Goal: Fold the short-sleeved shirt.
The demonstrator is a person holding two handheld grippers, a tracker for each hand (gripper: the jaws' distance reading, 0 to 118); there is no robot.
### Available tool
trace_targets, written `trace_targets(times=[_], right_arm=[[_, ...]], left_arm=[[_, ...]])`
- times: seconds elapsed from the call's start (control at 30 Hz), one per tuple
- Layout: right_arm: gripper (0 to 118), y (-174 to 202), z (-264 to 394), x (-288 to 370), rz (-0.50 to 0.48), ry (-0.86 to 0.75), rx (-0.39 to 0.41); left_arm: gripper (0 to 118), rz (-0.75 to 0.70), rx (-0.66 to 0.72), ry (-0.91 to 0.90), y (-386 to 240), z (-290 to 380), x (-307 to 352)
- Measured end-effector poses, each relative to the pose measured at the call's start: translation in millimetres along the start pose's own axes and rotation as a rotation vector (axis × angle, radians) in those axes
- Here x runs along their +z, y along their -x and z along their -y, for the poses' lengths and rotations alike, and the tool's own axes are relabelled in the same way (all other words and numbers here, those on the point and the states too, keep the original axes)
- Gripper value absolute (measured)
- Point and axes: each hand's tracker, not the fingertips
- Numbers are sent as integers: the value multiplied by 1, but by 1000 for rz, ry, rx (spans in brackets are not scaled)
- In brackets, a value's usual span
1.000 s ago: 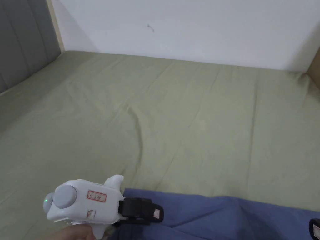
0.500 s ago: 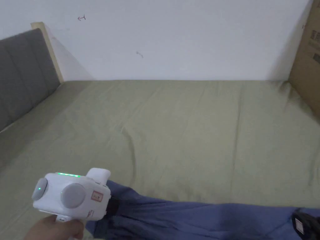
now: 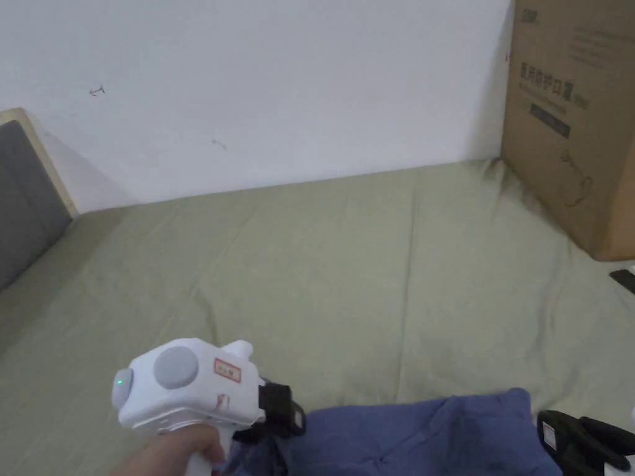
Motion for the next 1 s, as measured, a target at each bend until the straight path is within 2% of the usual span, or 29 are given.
trace_targets(times=[0.03,0.07,0.1,0.13,0.27,0.4,0.43,0.47,0.5,0.53,0.57,0.6,0.7,0.73,0.9,1.0], right_arm=[[0,-2,0,1,8,3,-4],[0,-4,-1,2,13,6,-6],[0,-6,-1,4,18,6,-10],[0,-8,-1,5,21,4,-13],[0,-10,-1,3,30,5,-22],[0,-7,3,-5,19,23,-30],[0,-6,4,-7,15,26,-30],[0,-5,5,-8,11,28,-29],[0,-3,6,-10,5,31,-29],[0,-2,6,-11,2,34,-27],[0,0,7,-12,0,34,-24],[0,1,7,-12,-4,33,-20],[0,3,6,-14,-7,37,-6],[0,3,6,-14,-4,38,-6],[0,2,6,-17,-1,49,-16],[0,2,6,-18,5,57,-10]], left_arm=[[45,75,7,27,-11,0,-12],[79,136,26,74,-21,2,-19],[104,175,23,80,-30,4,-20],[117,191,17,53,-38,5,-17],[116,119,-72,-55,-36,4,18],[116,-119,-129,-96,-10,13,46],[111,-169,-153,-95,-2,17,47],[97,-196,-174,-118,5,22,48],[70,-228,-197,-141,11,27,47],[14,-272,-215,-144,14,31,43],[0,-337,-225,-142,15,34,34],[0,-383,-223,-151,16,38,27],[0,-240,-205,-96,13,39,-3],[0,-258,-208,-87,7,41,-17],[0,-246,-356,-12,-32,46,-80],[0,-355,-437,18,-60,53,-102]])
